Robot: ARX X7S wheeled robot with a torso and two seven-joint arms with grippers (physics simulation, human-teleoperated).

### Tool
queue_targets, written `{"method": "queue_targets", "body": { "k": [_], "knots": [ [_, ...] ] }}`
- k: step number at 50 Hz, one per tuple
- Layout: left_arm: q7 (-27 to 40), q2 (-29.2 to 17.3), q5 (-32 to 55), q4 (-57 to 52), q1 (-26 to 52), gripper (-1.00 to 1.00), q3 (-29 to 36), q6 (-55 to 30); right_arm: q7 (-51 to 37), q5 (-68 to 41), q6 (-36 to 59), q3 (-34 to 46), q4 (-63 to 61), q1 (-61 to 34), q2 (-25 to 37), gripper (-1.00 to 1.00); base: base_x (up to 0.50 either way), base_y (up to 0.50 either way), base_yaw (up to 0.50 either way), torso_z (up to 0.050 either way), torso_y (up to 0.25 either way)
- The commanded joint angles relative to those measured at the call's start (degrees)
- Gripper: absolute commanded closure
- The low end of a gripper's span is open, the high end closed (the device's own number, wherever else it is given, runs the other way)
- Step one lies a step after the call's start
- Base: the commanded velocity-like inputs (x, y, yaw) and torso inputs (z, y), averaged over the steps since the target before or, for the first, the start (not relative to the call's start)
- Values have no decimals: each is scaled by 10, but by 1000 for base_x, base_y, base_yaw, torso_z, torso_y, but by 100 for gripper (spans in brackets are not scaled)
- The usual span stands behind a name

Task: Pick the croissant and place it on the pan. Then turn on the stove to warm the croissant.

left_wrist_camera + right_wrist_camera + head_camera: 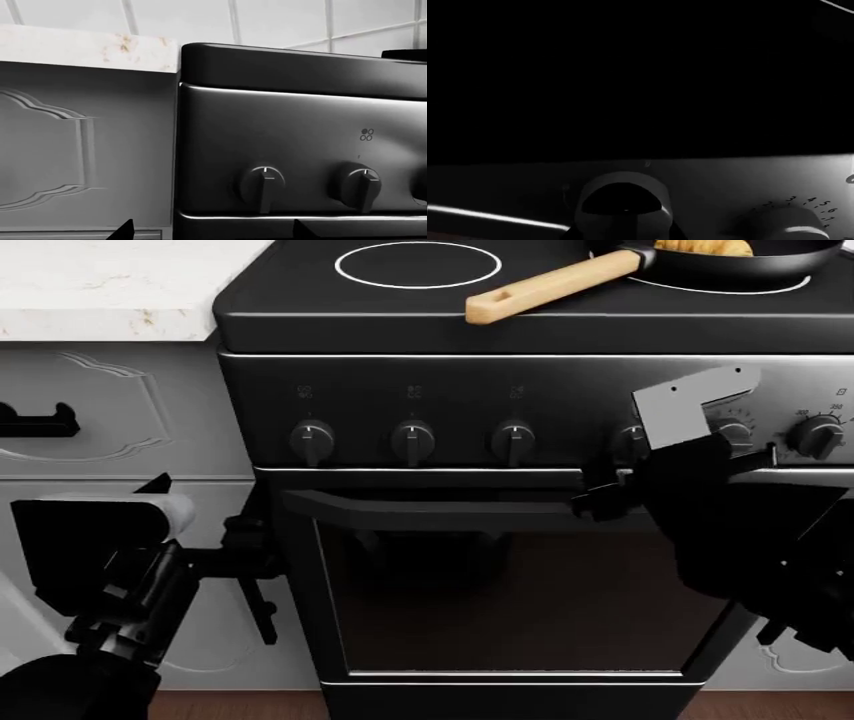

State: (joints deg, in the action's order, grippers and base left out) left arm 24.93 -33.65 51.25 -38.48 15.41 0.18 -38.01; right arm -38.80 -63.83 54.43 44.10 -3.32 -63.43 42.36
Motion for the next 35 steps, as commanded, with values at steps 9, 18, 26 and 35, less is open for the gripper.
{"method": "queue_targets", "body": {
  "k": [9,18,26,35],
  "knots": [
    [2,-3,3,-1,-3,-100,-2,4,25,46,0,27,0,-27,-5,100,6,1,4,0,0],
    [2,-3,3,0,-2,-100,-2,5,31,57,3,37,0,-34,-5,100,8,0,5,0,0],
    [1,-3,3,1,-3,-100,-2,8,36,67,6,46,-2,-39,-3,100,8,1,6,0,0],
    [0,-3,2,3,-5,-100,-2,12,40,77,12,57,-8,-47,-1,100,6,0,6,0,0]
  ]
}}
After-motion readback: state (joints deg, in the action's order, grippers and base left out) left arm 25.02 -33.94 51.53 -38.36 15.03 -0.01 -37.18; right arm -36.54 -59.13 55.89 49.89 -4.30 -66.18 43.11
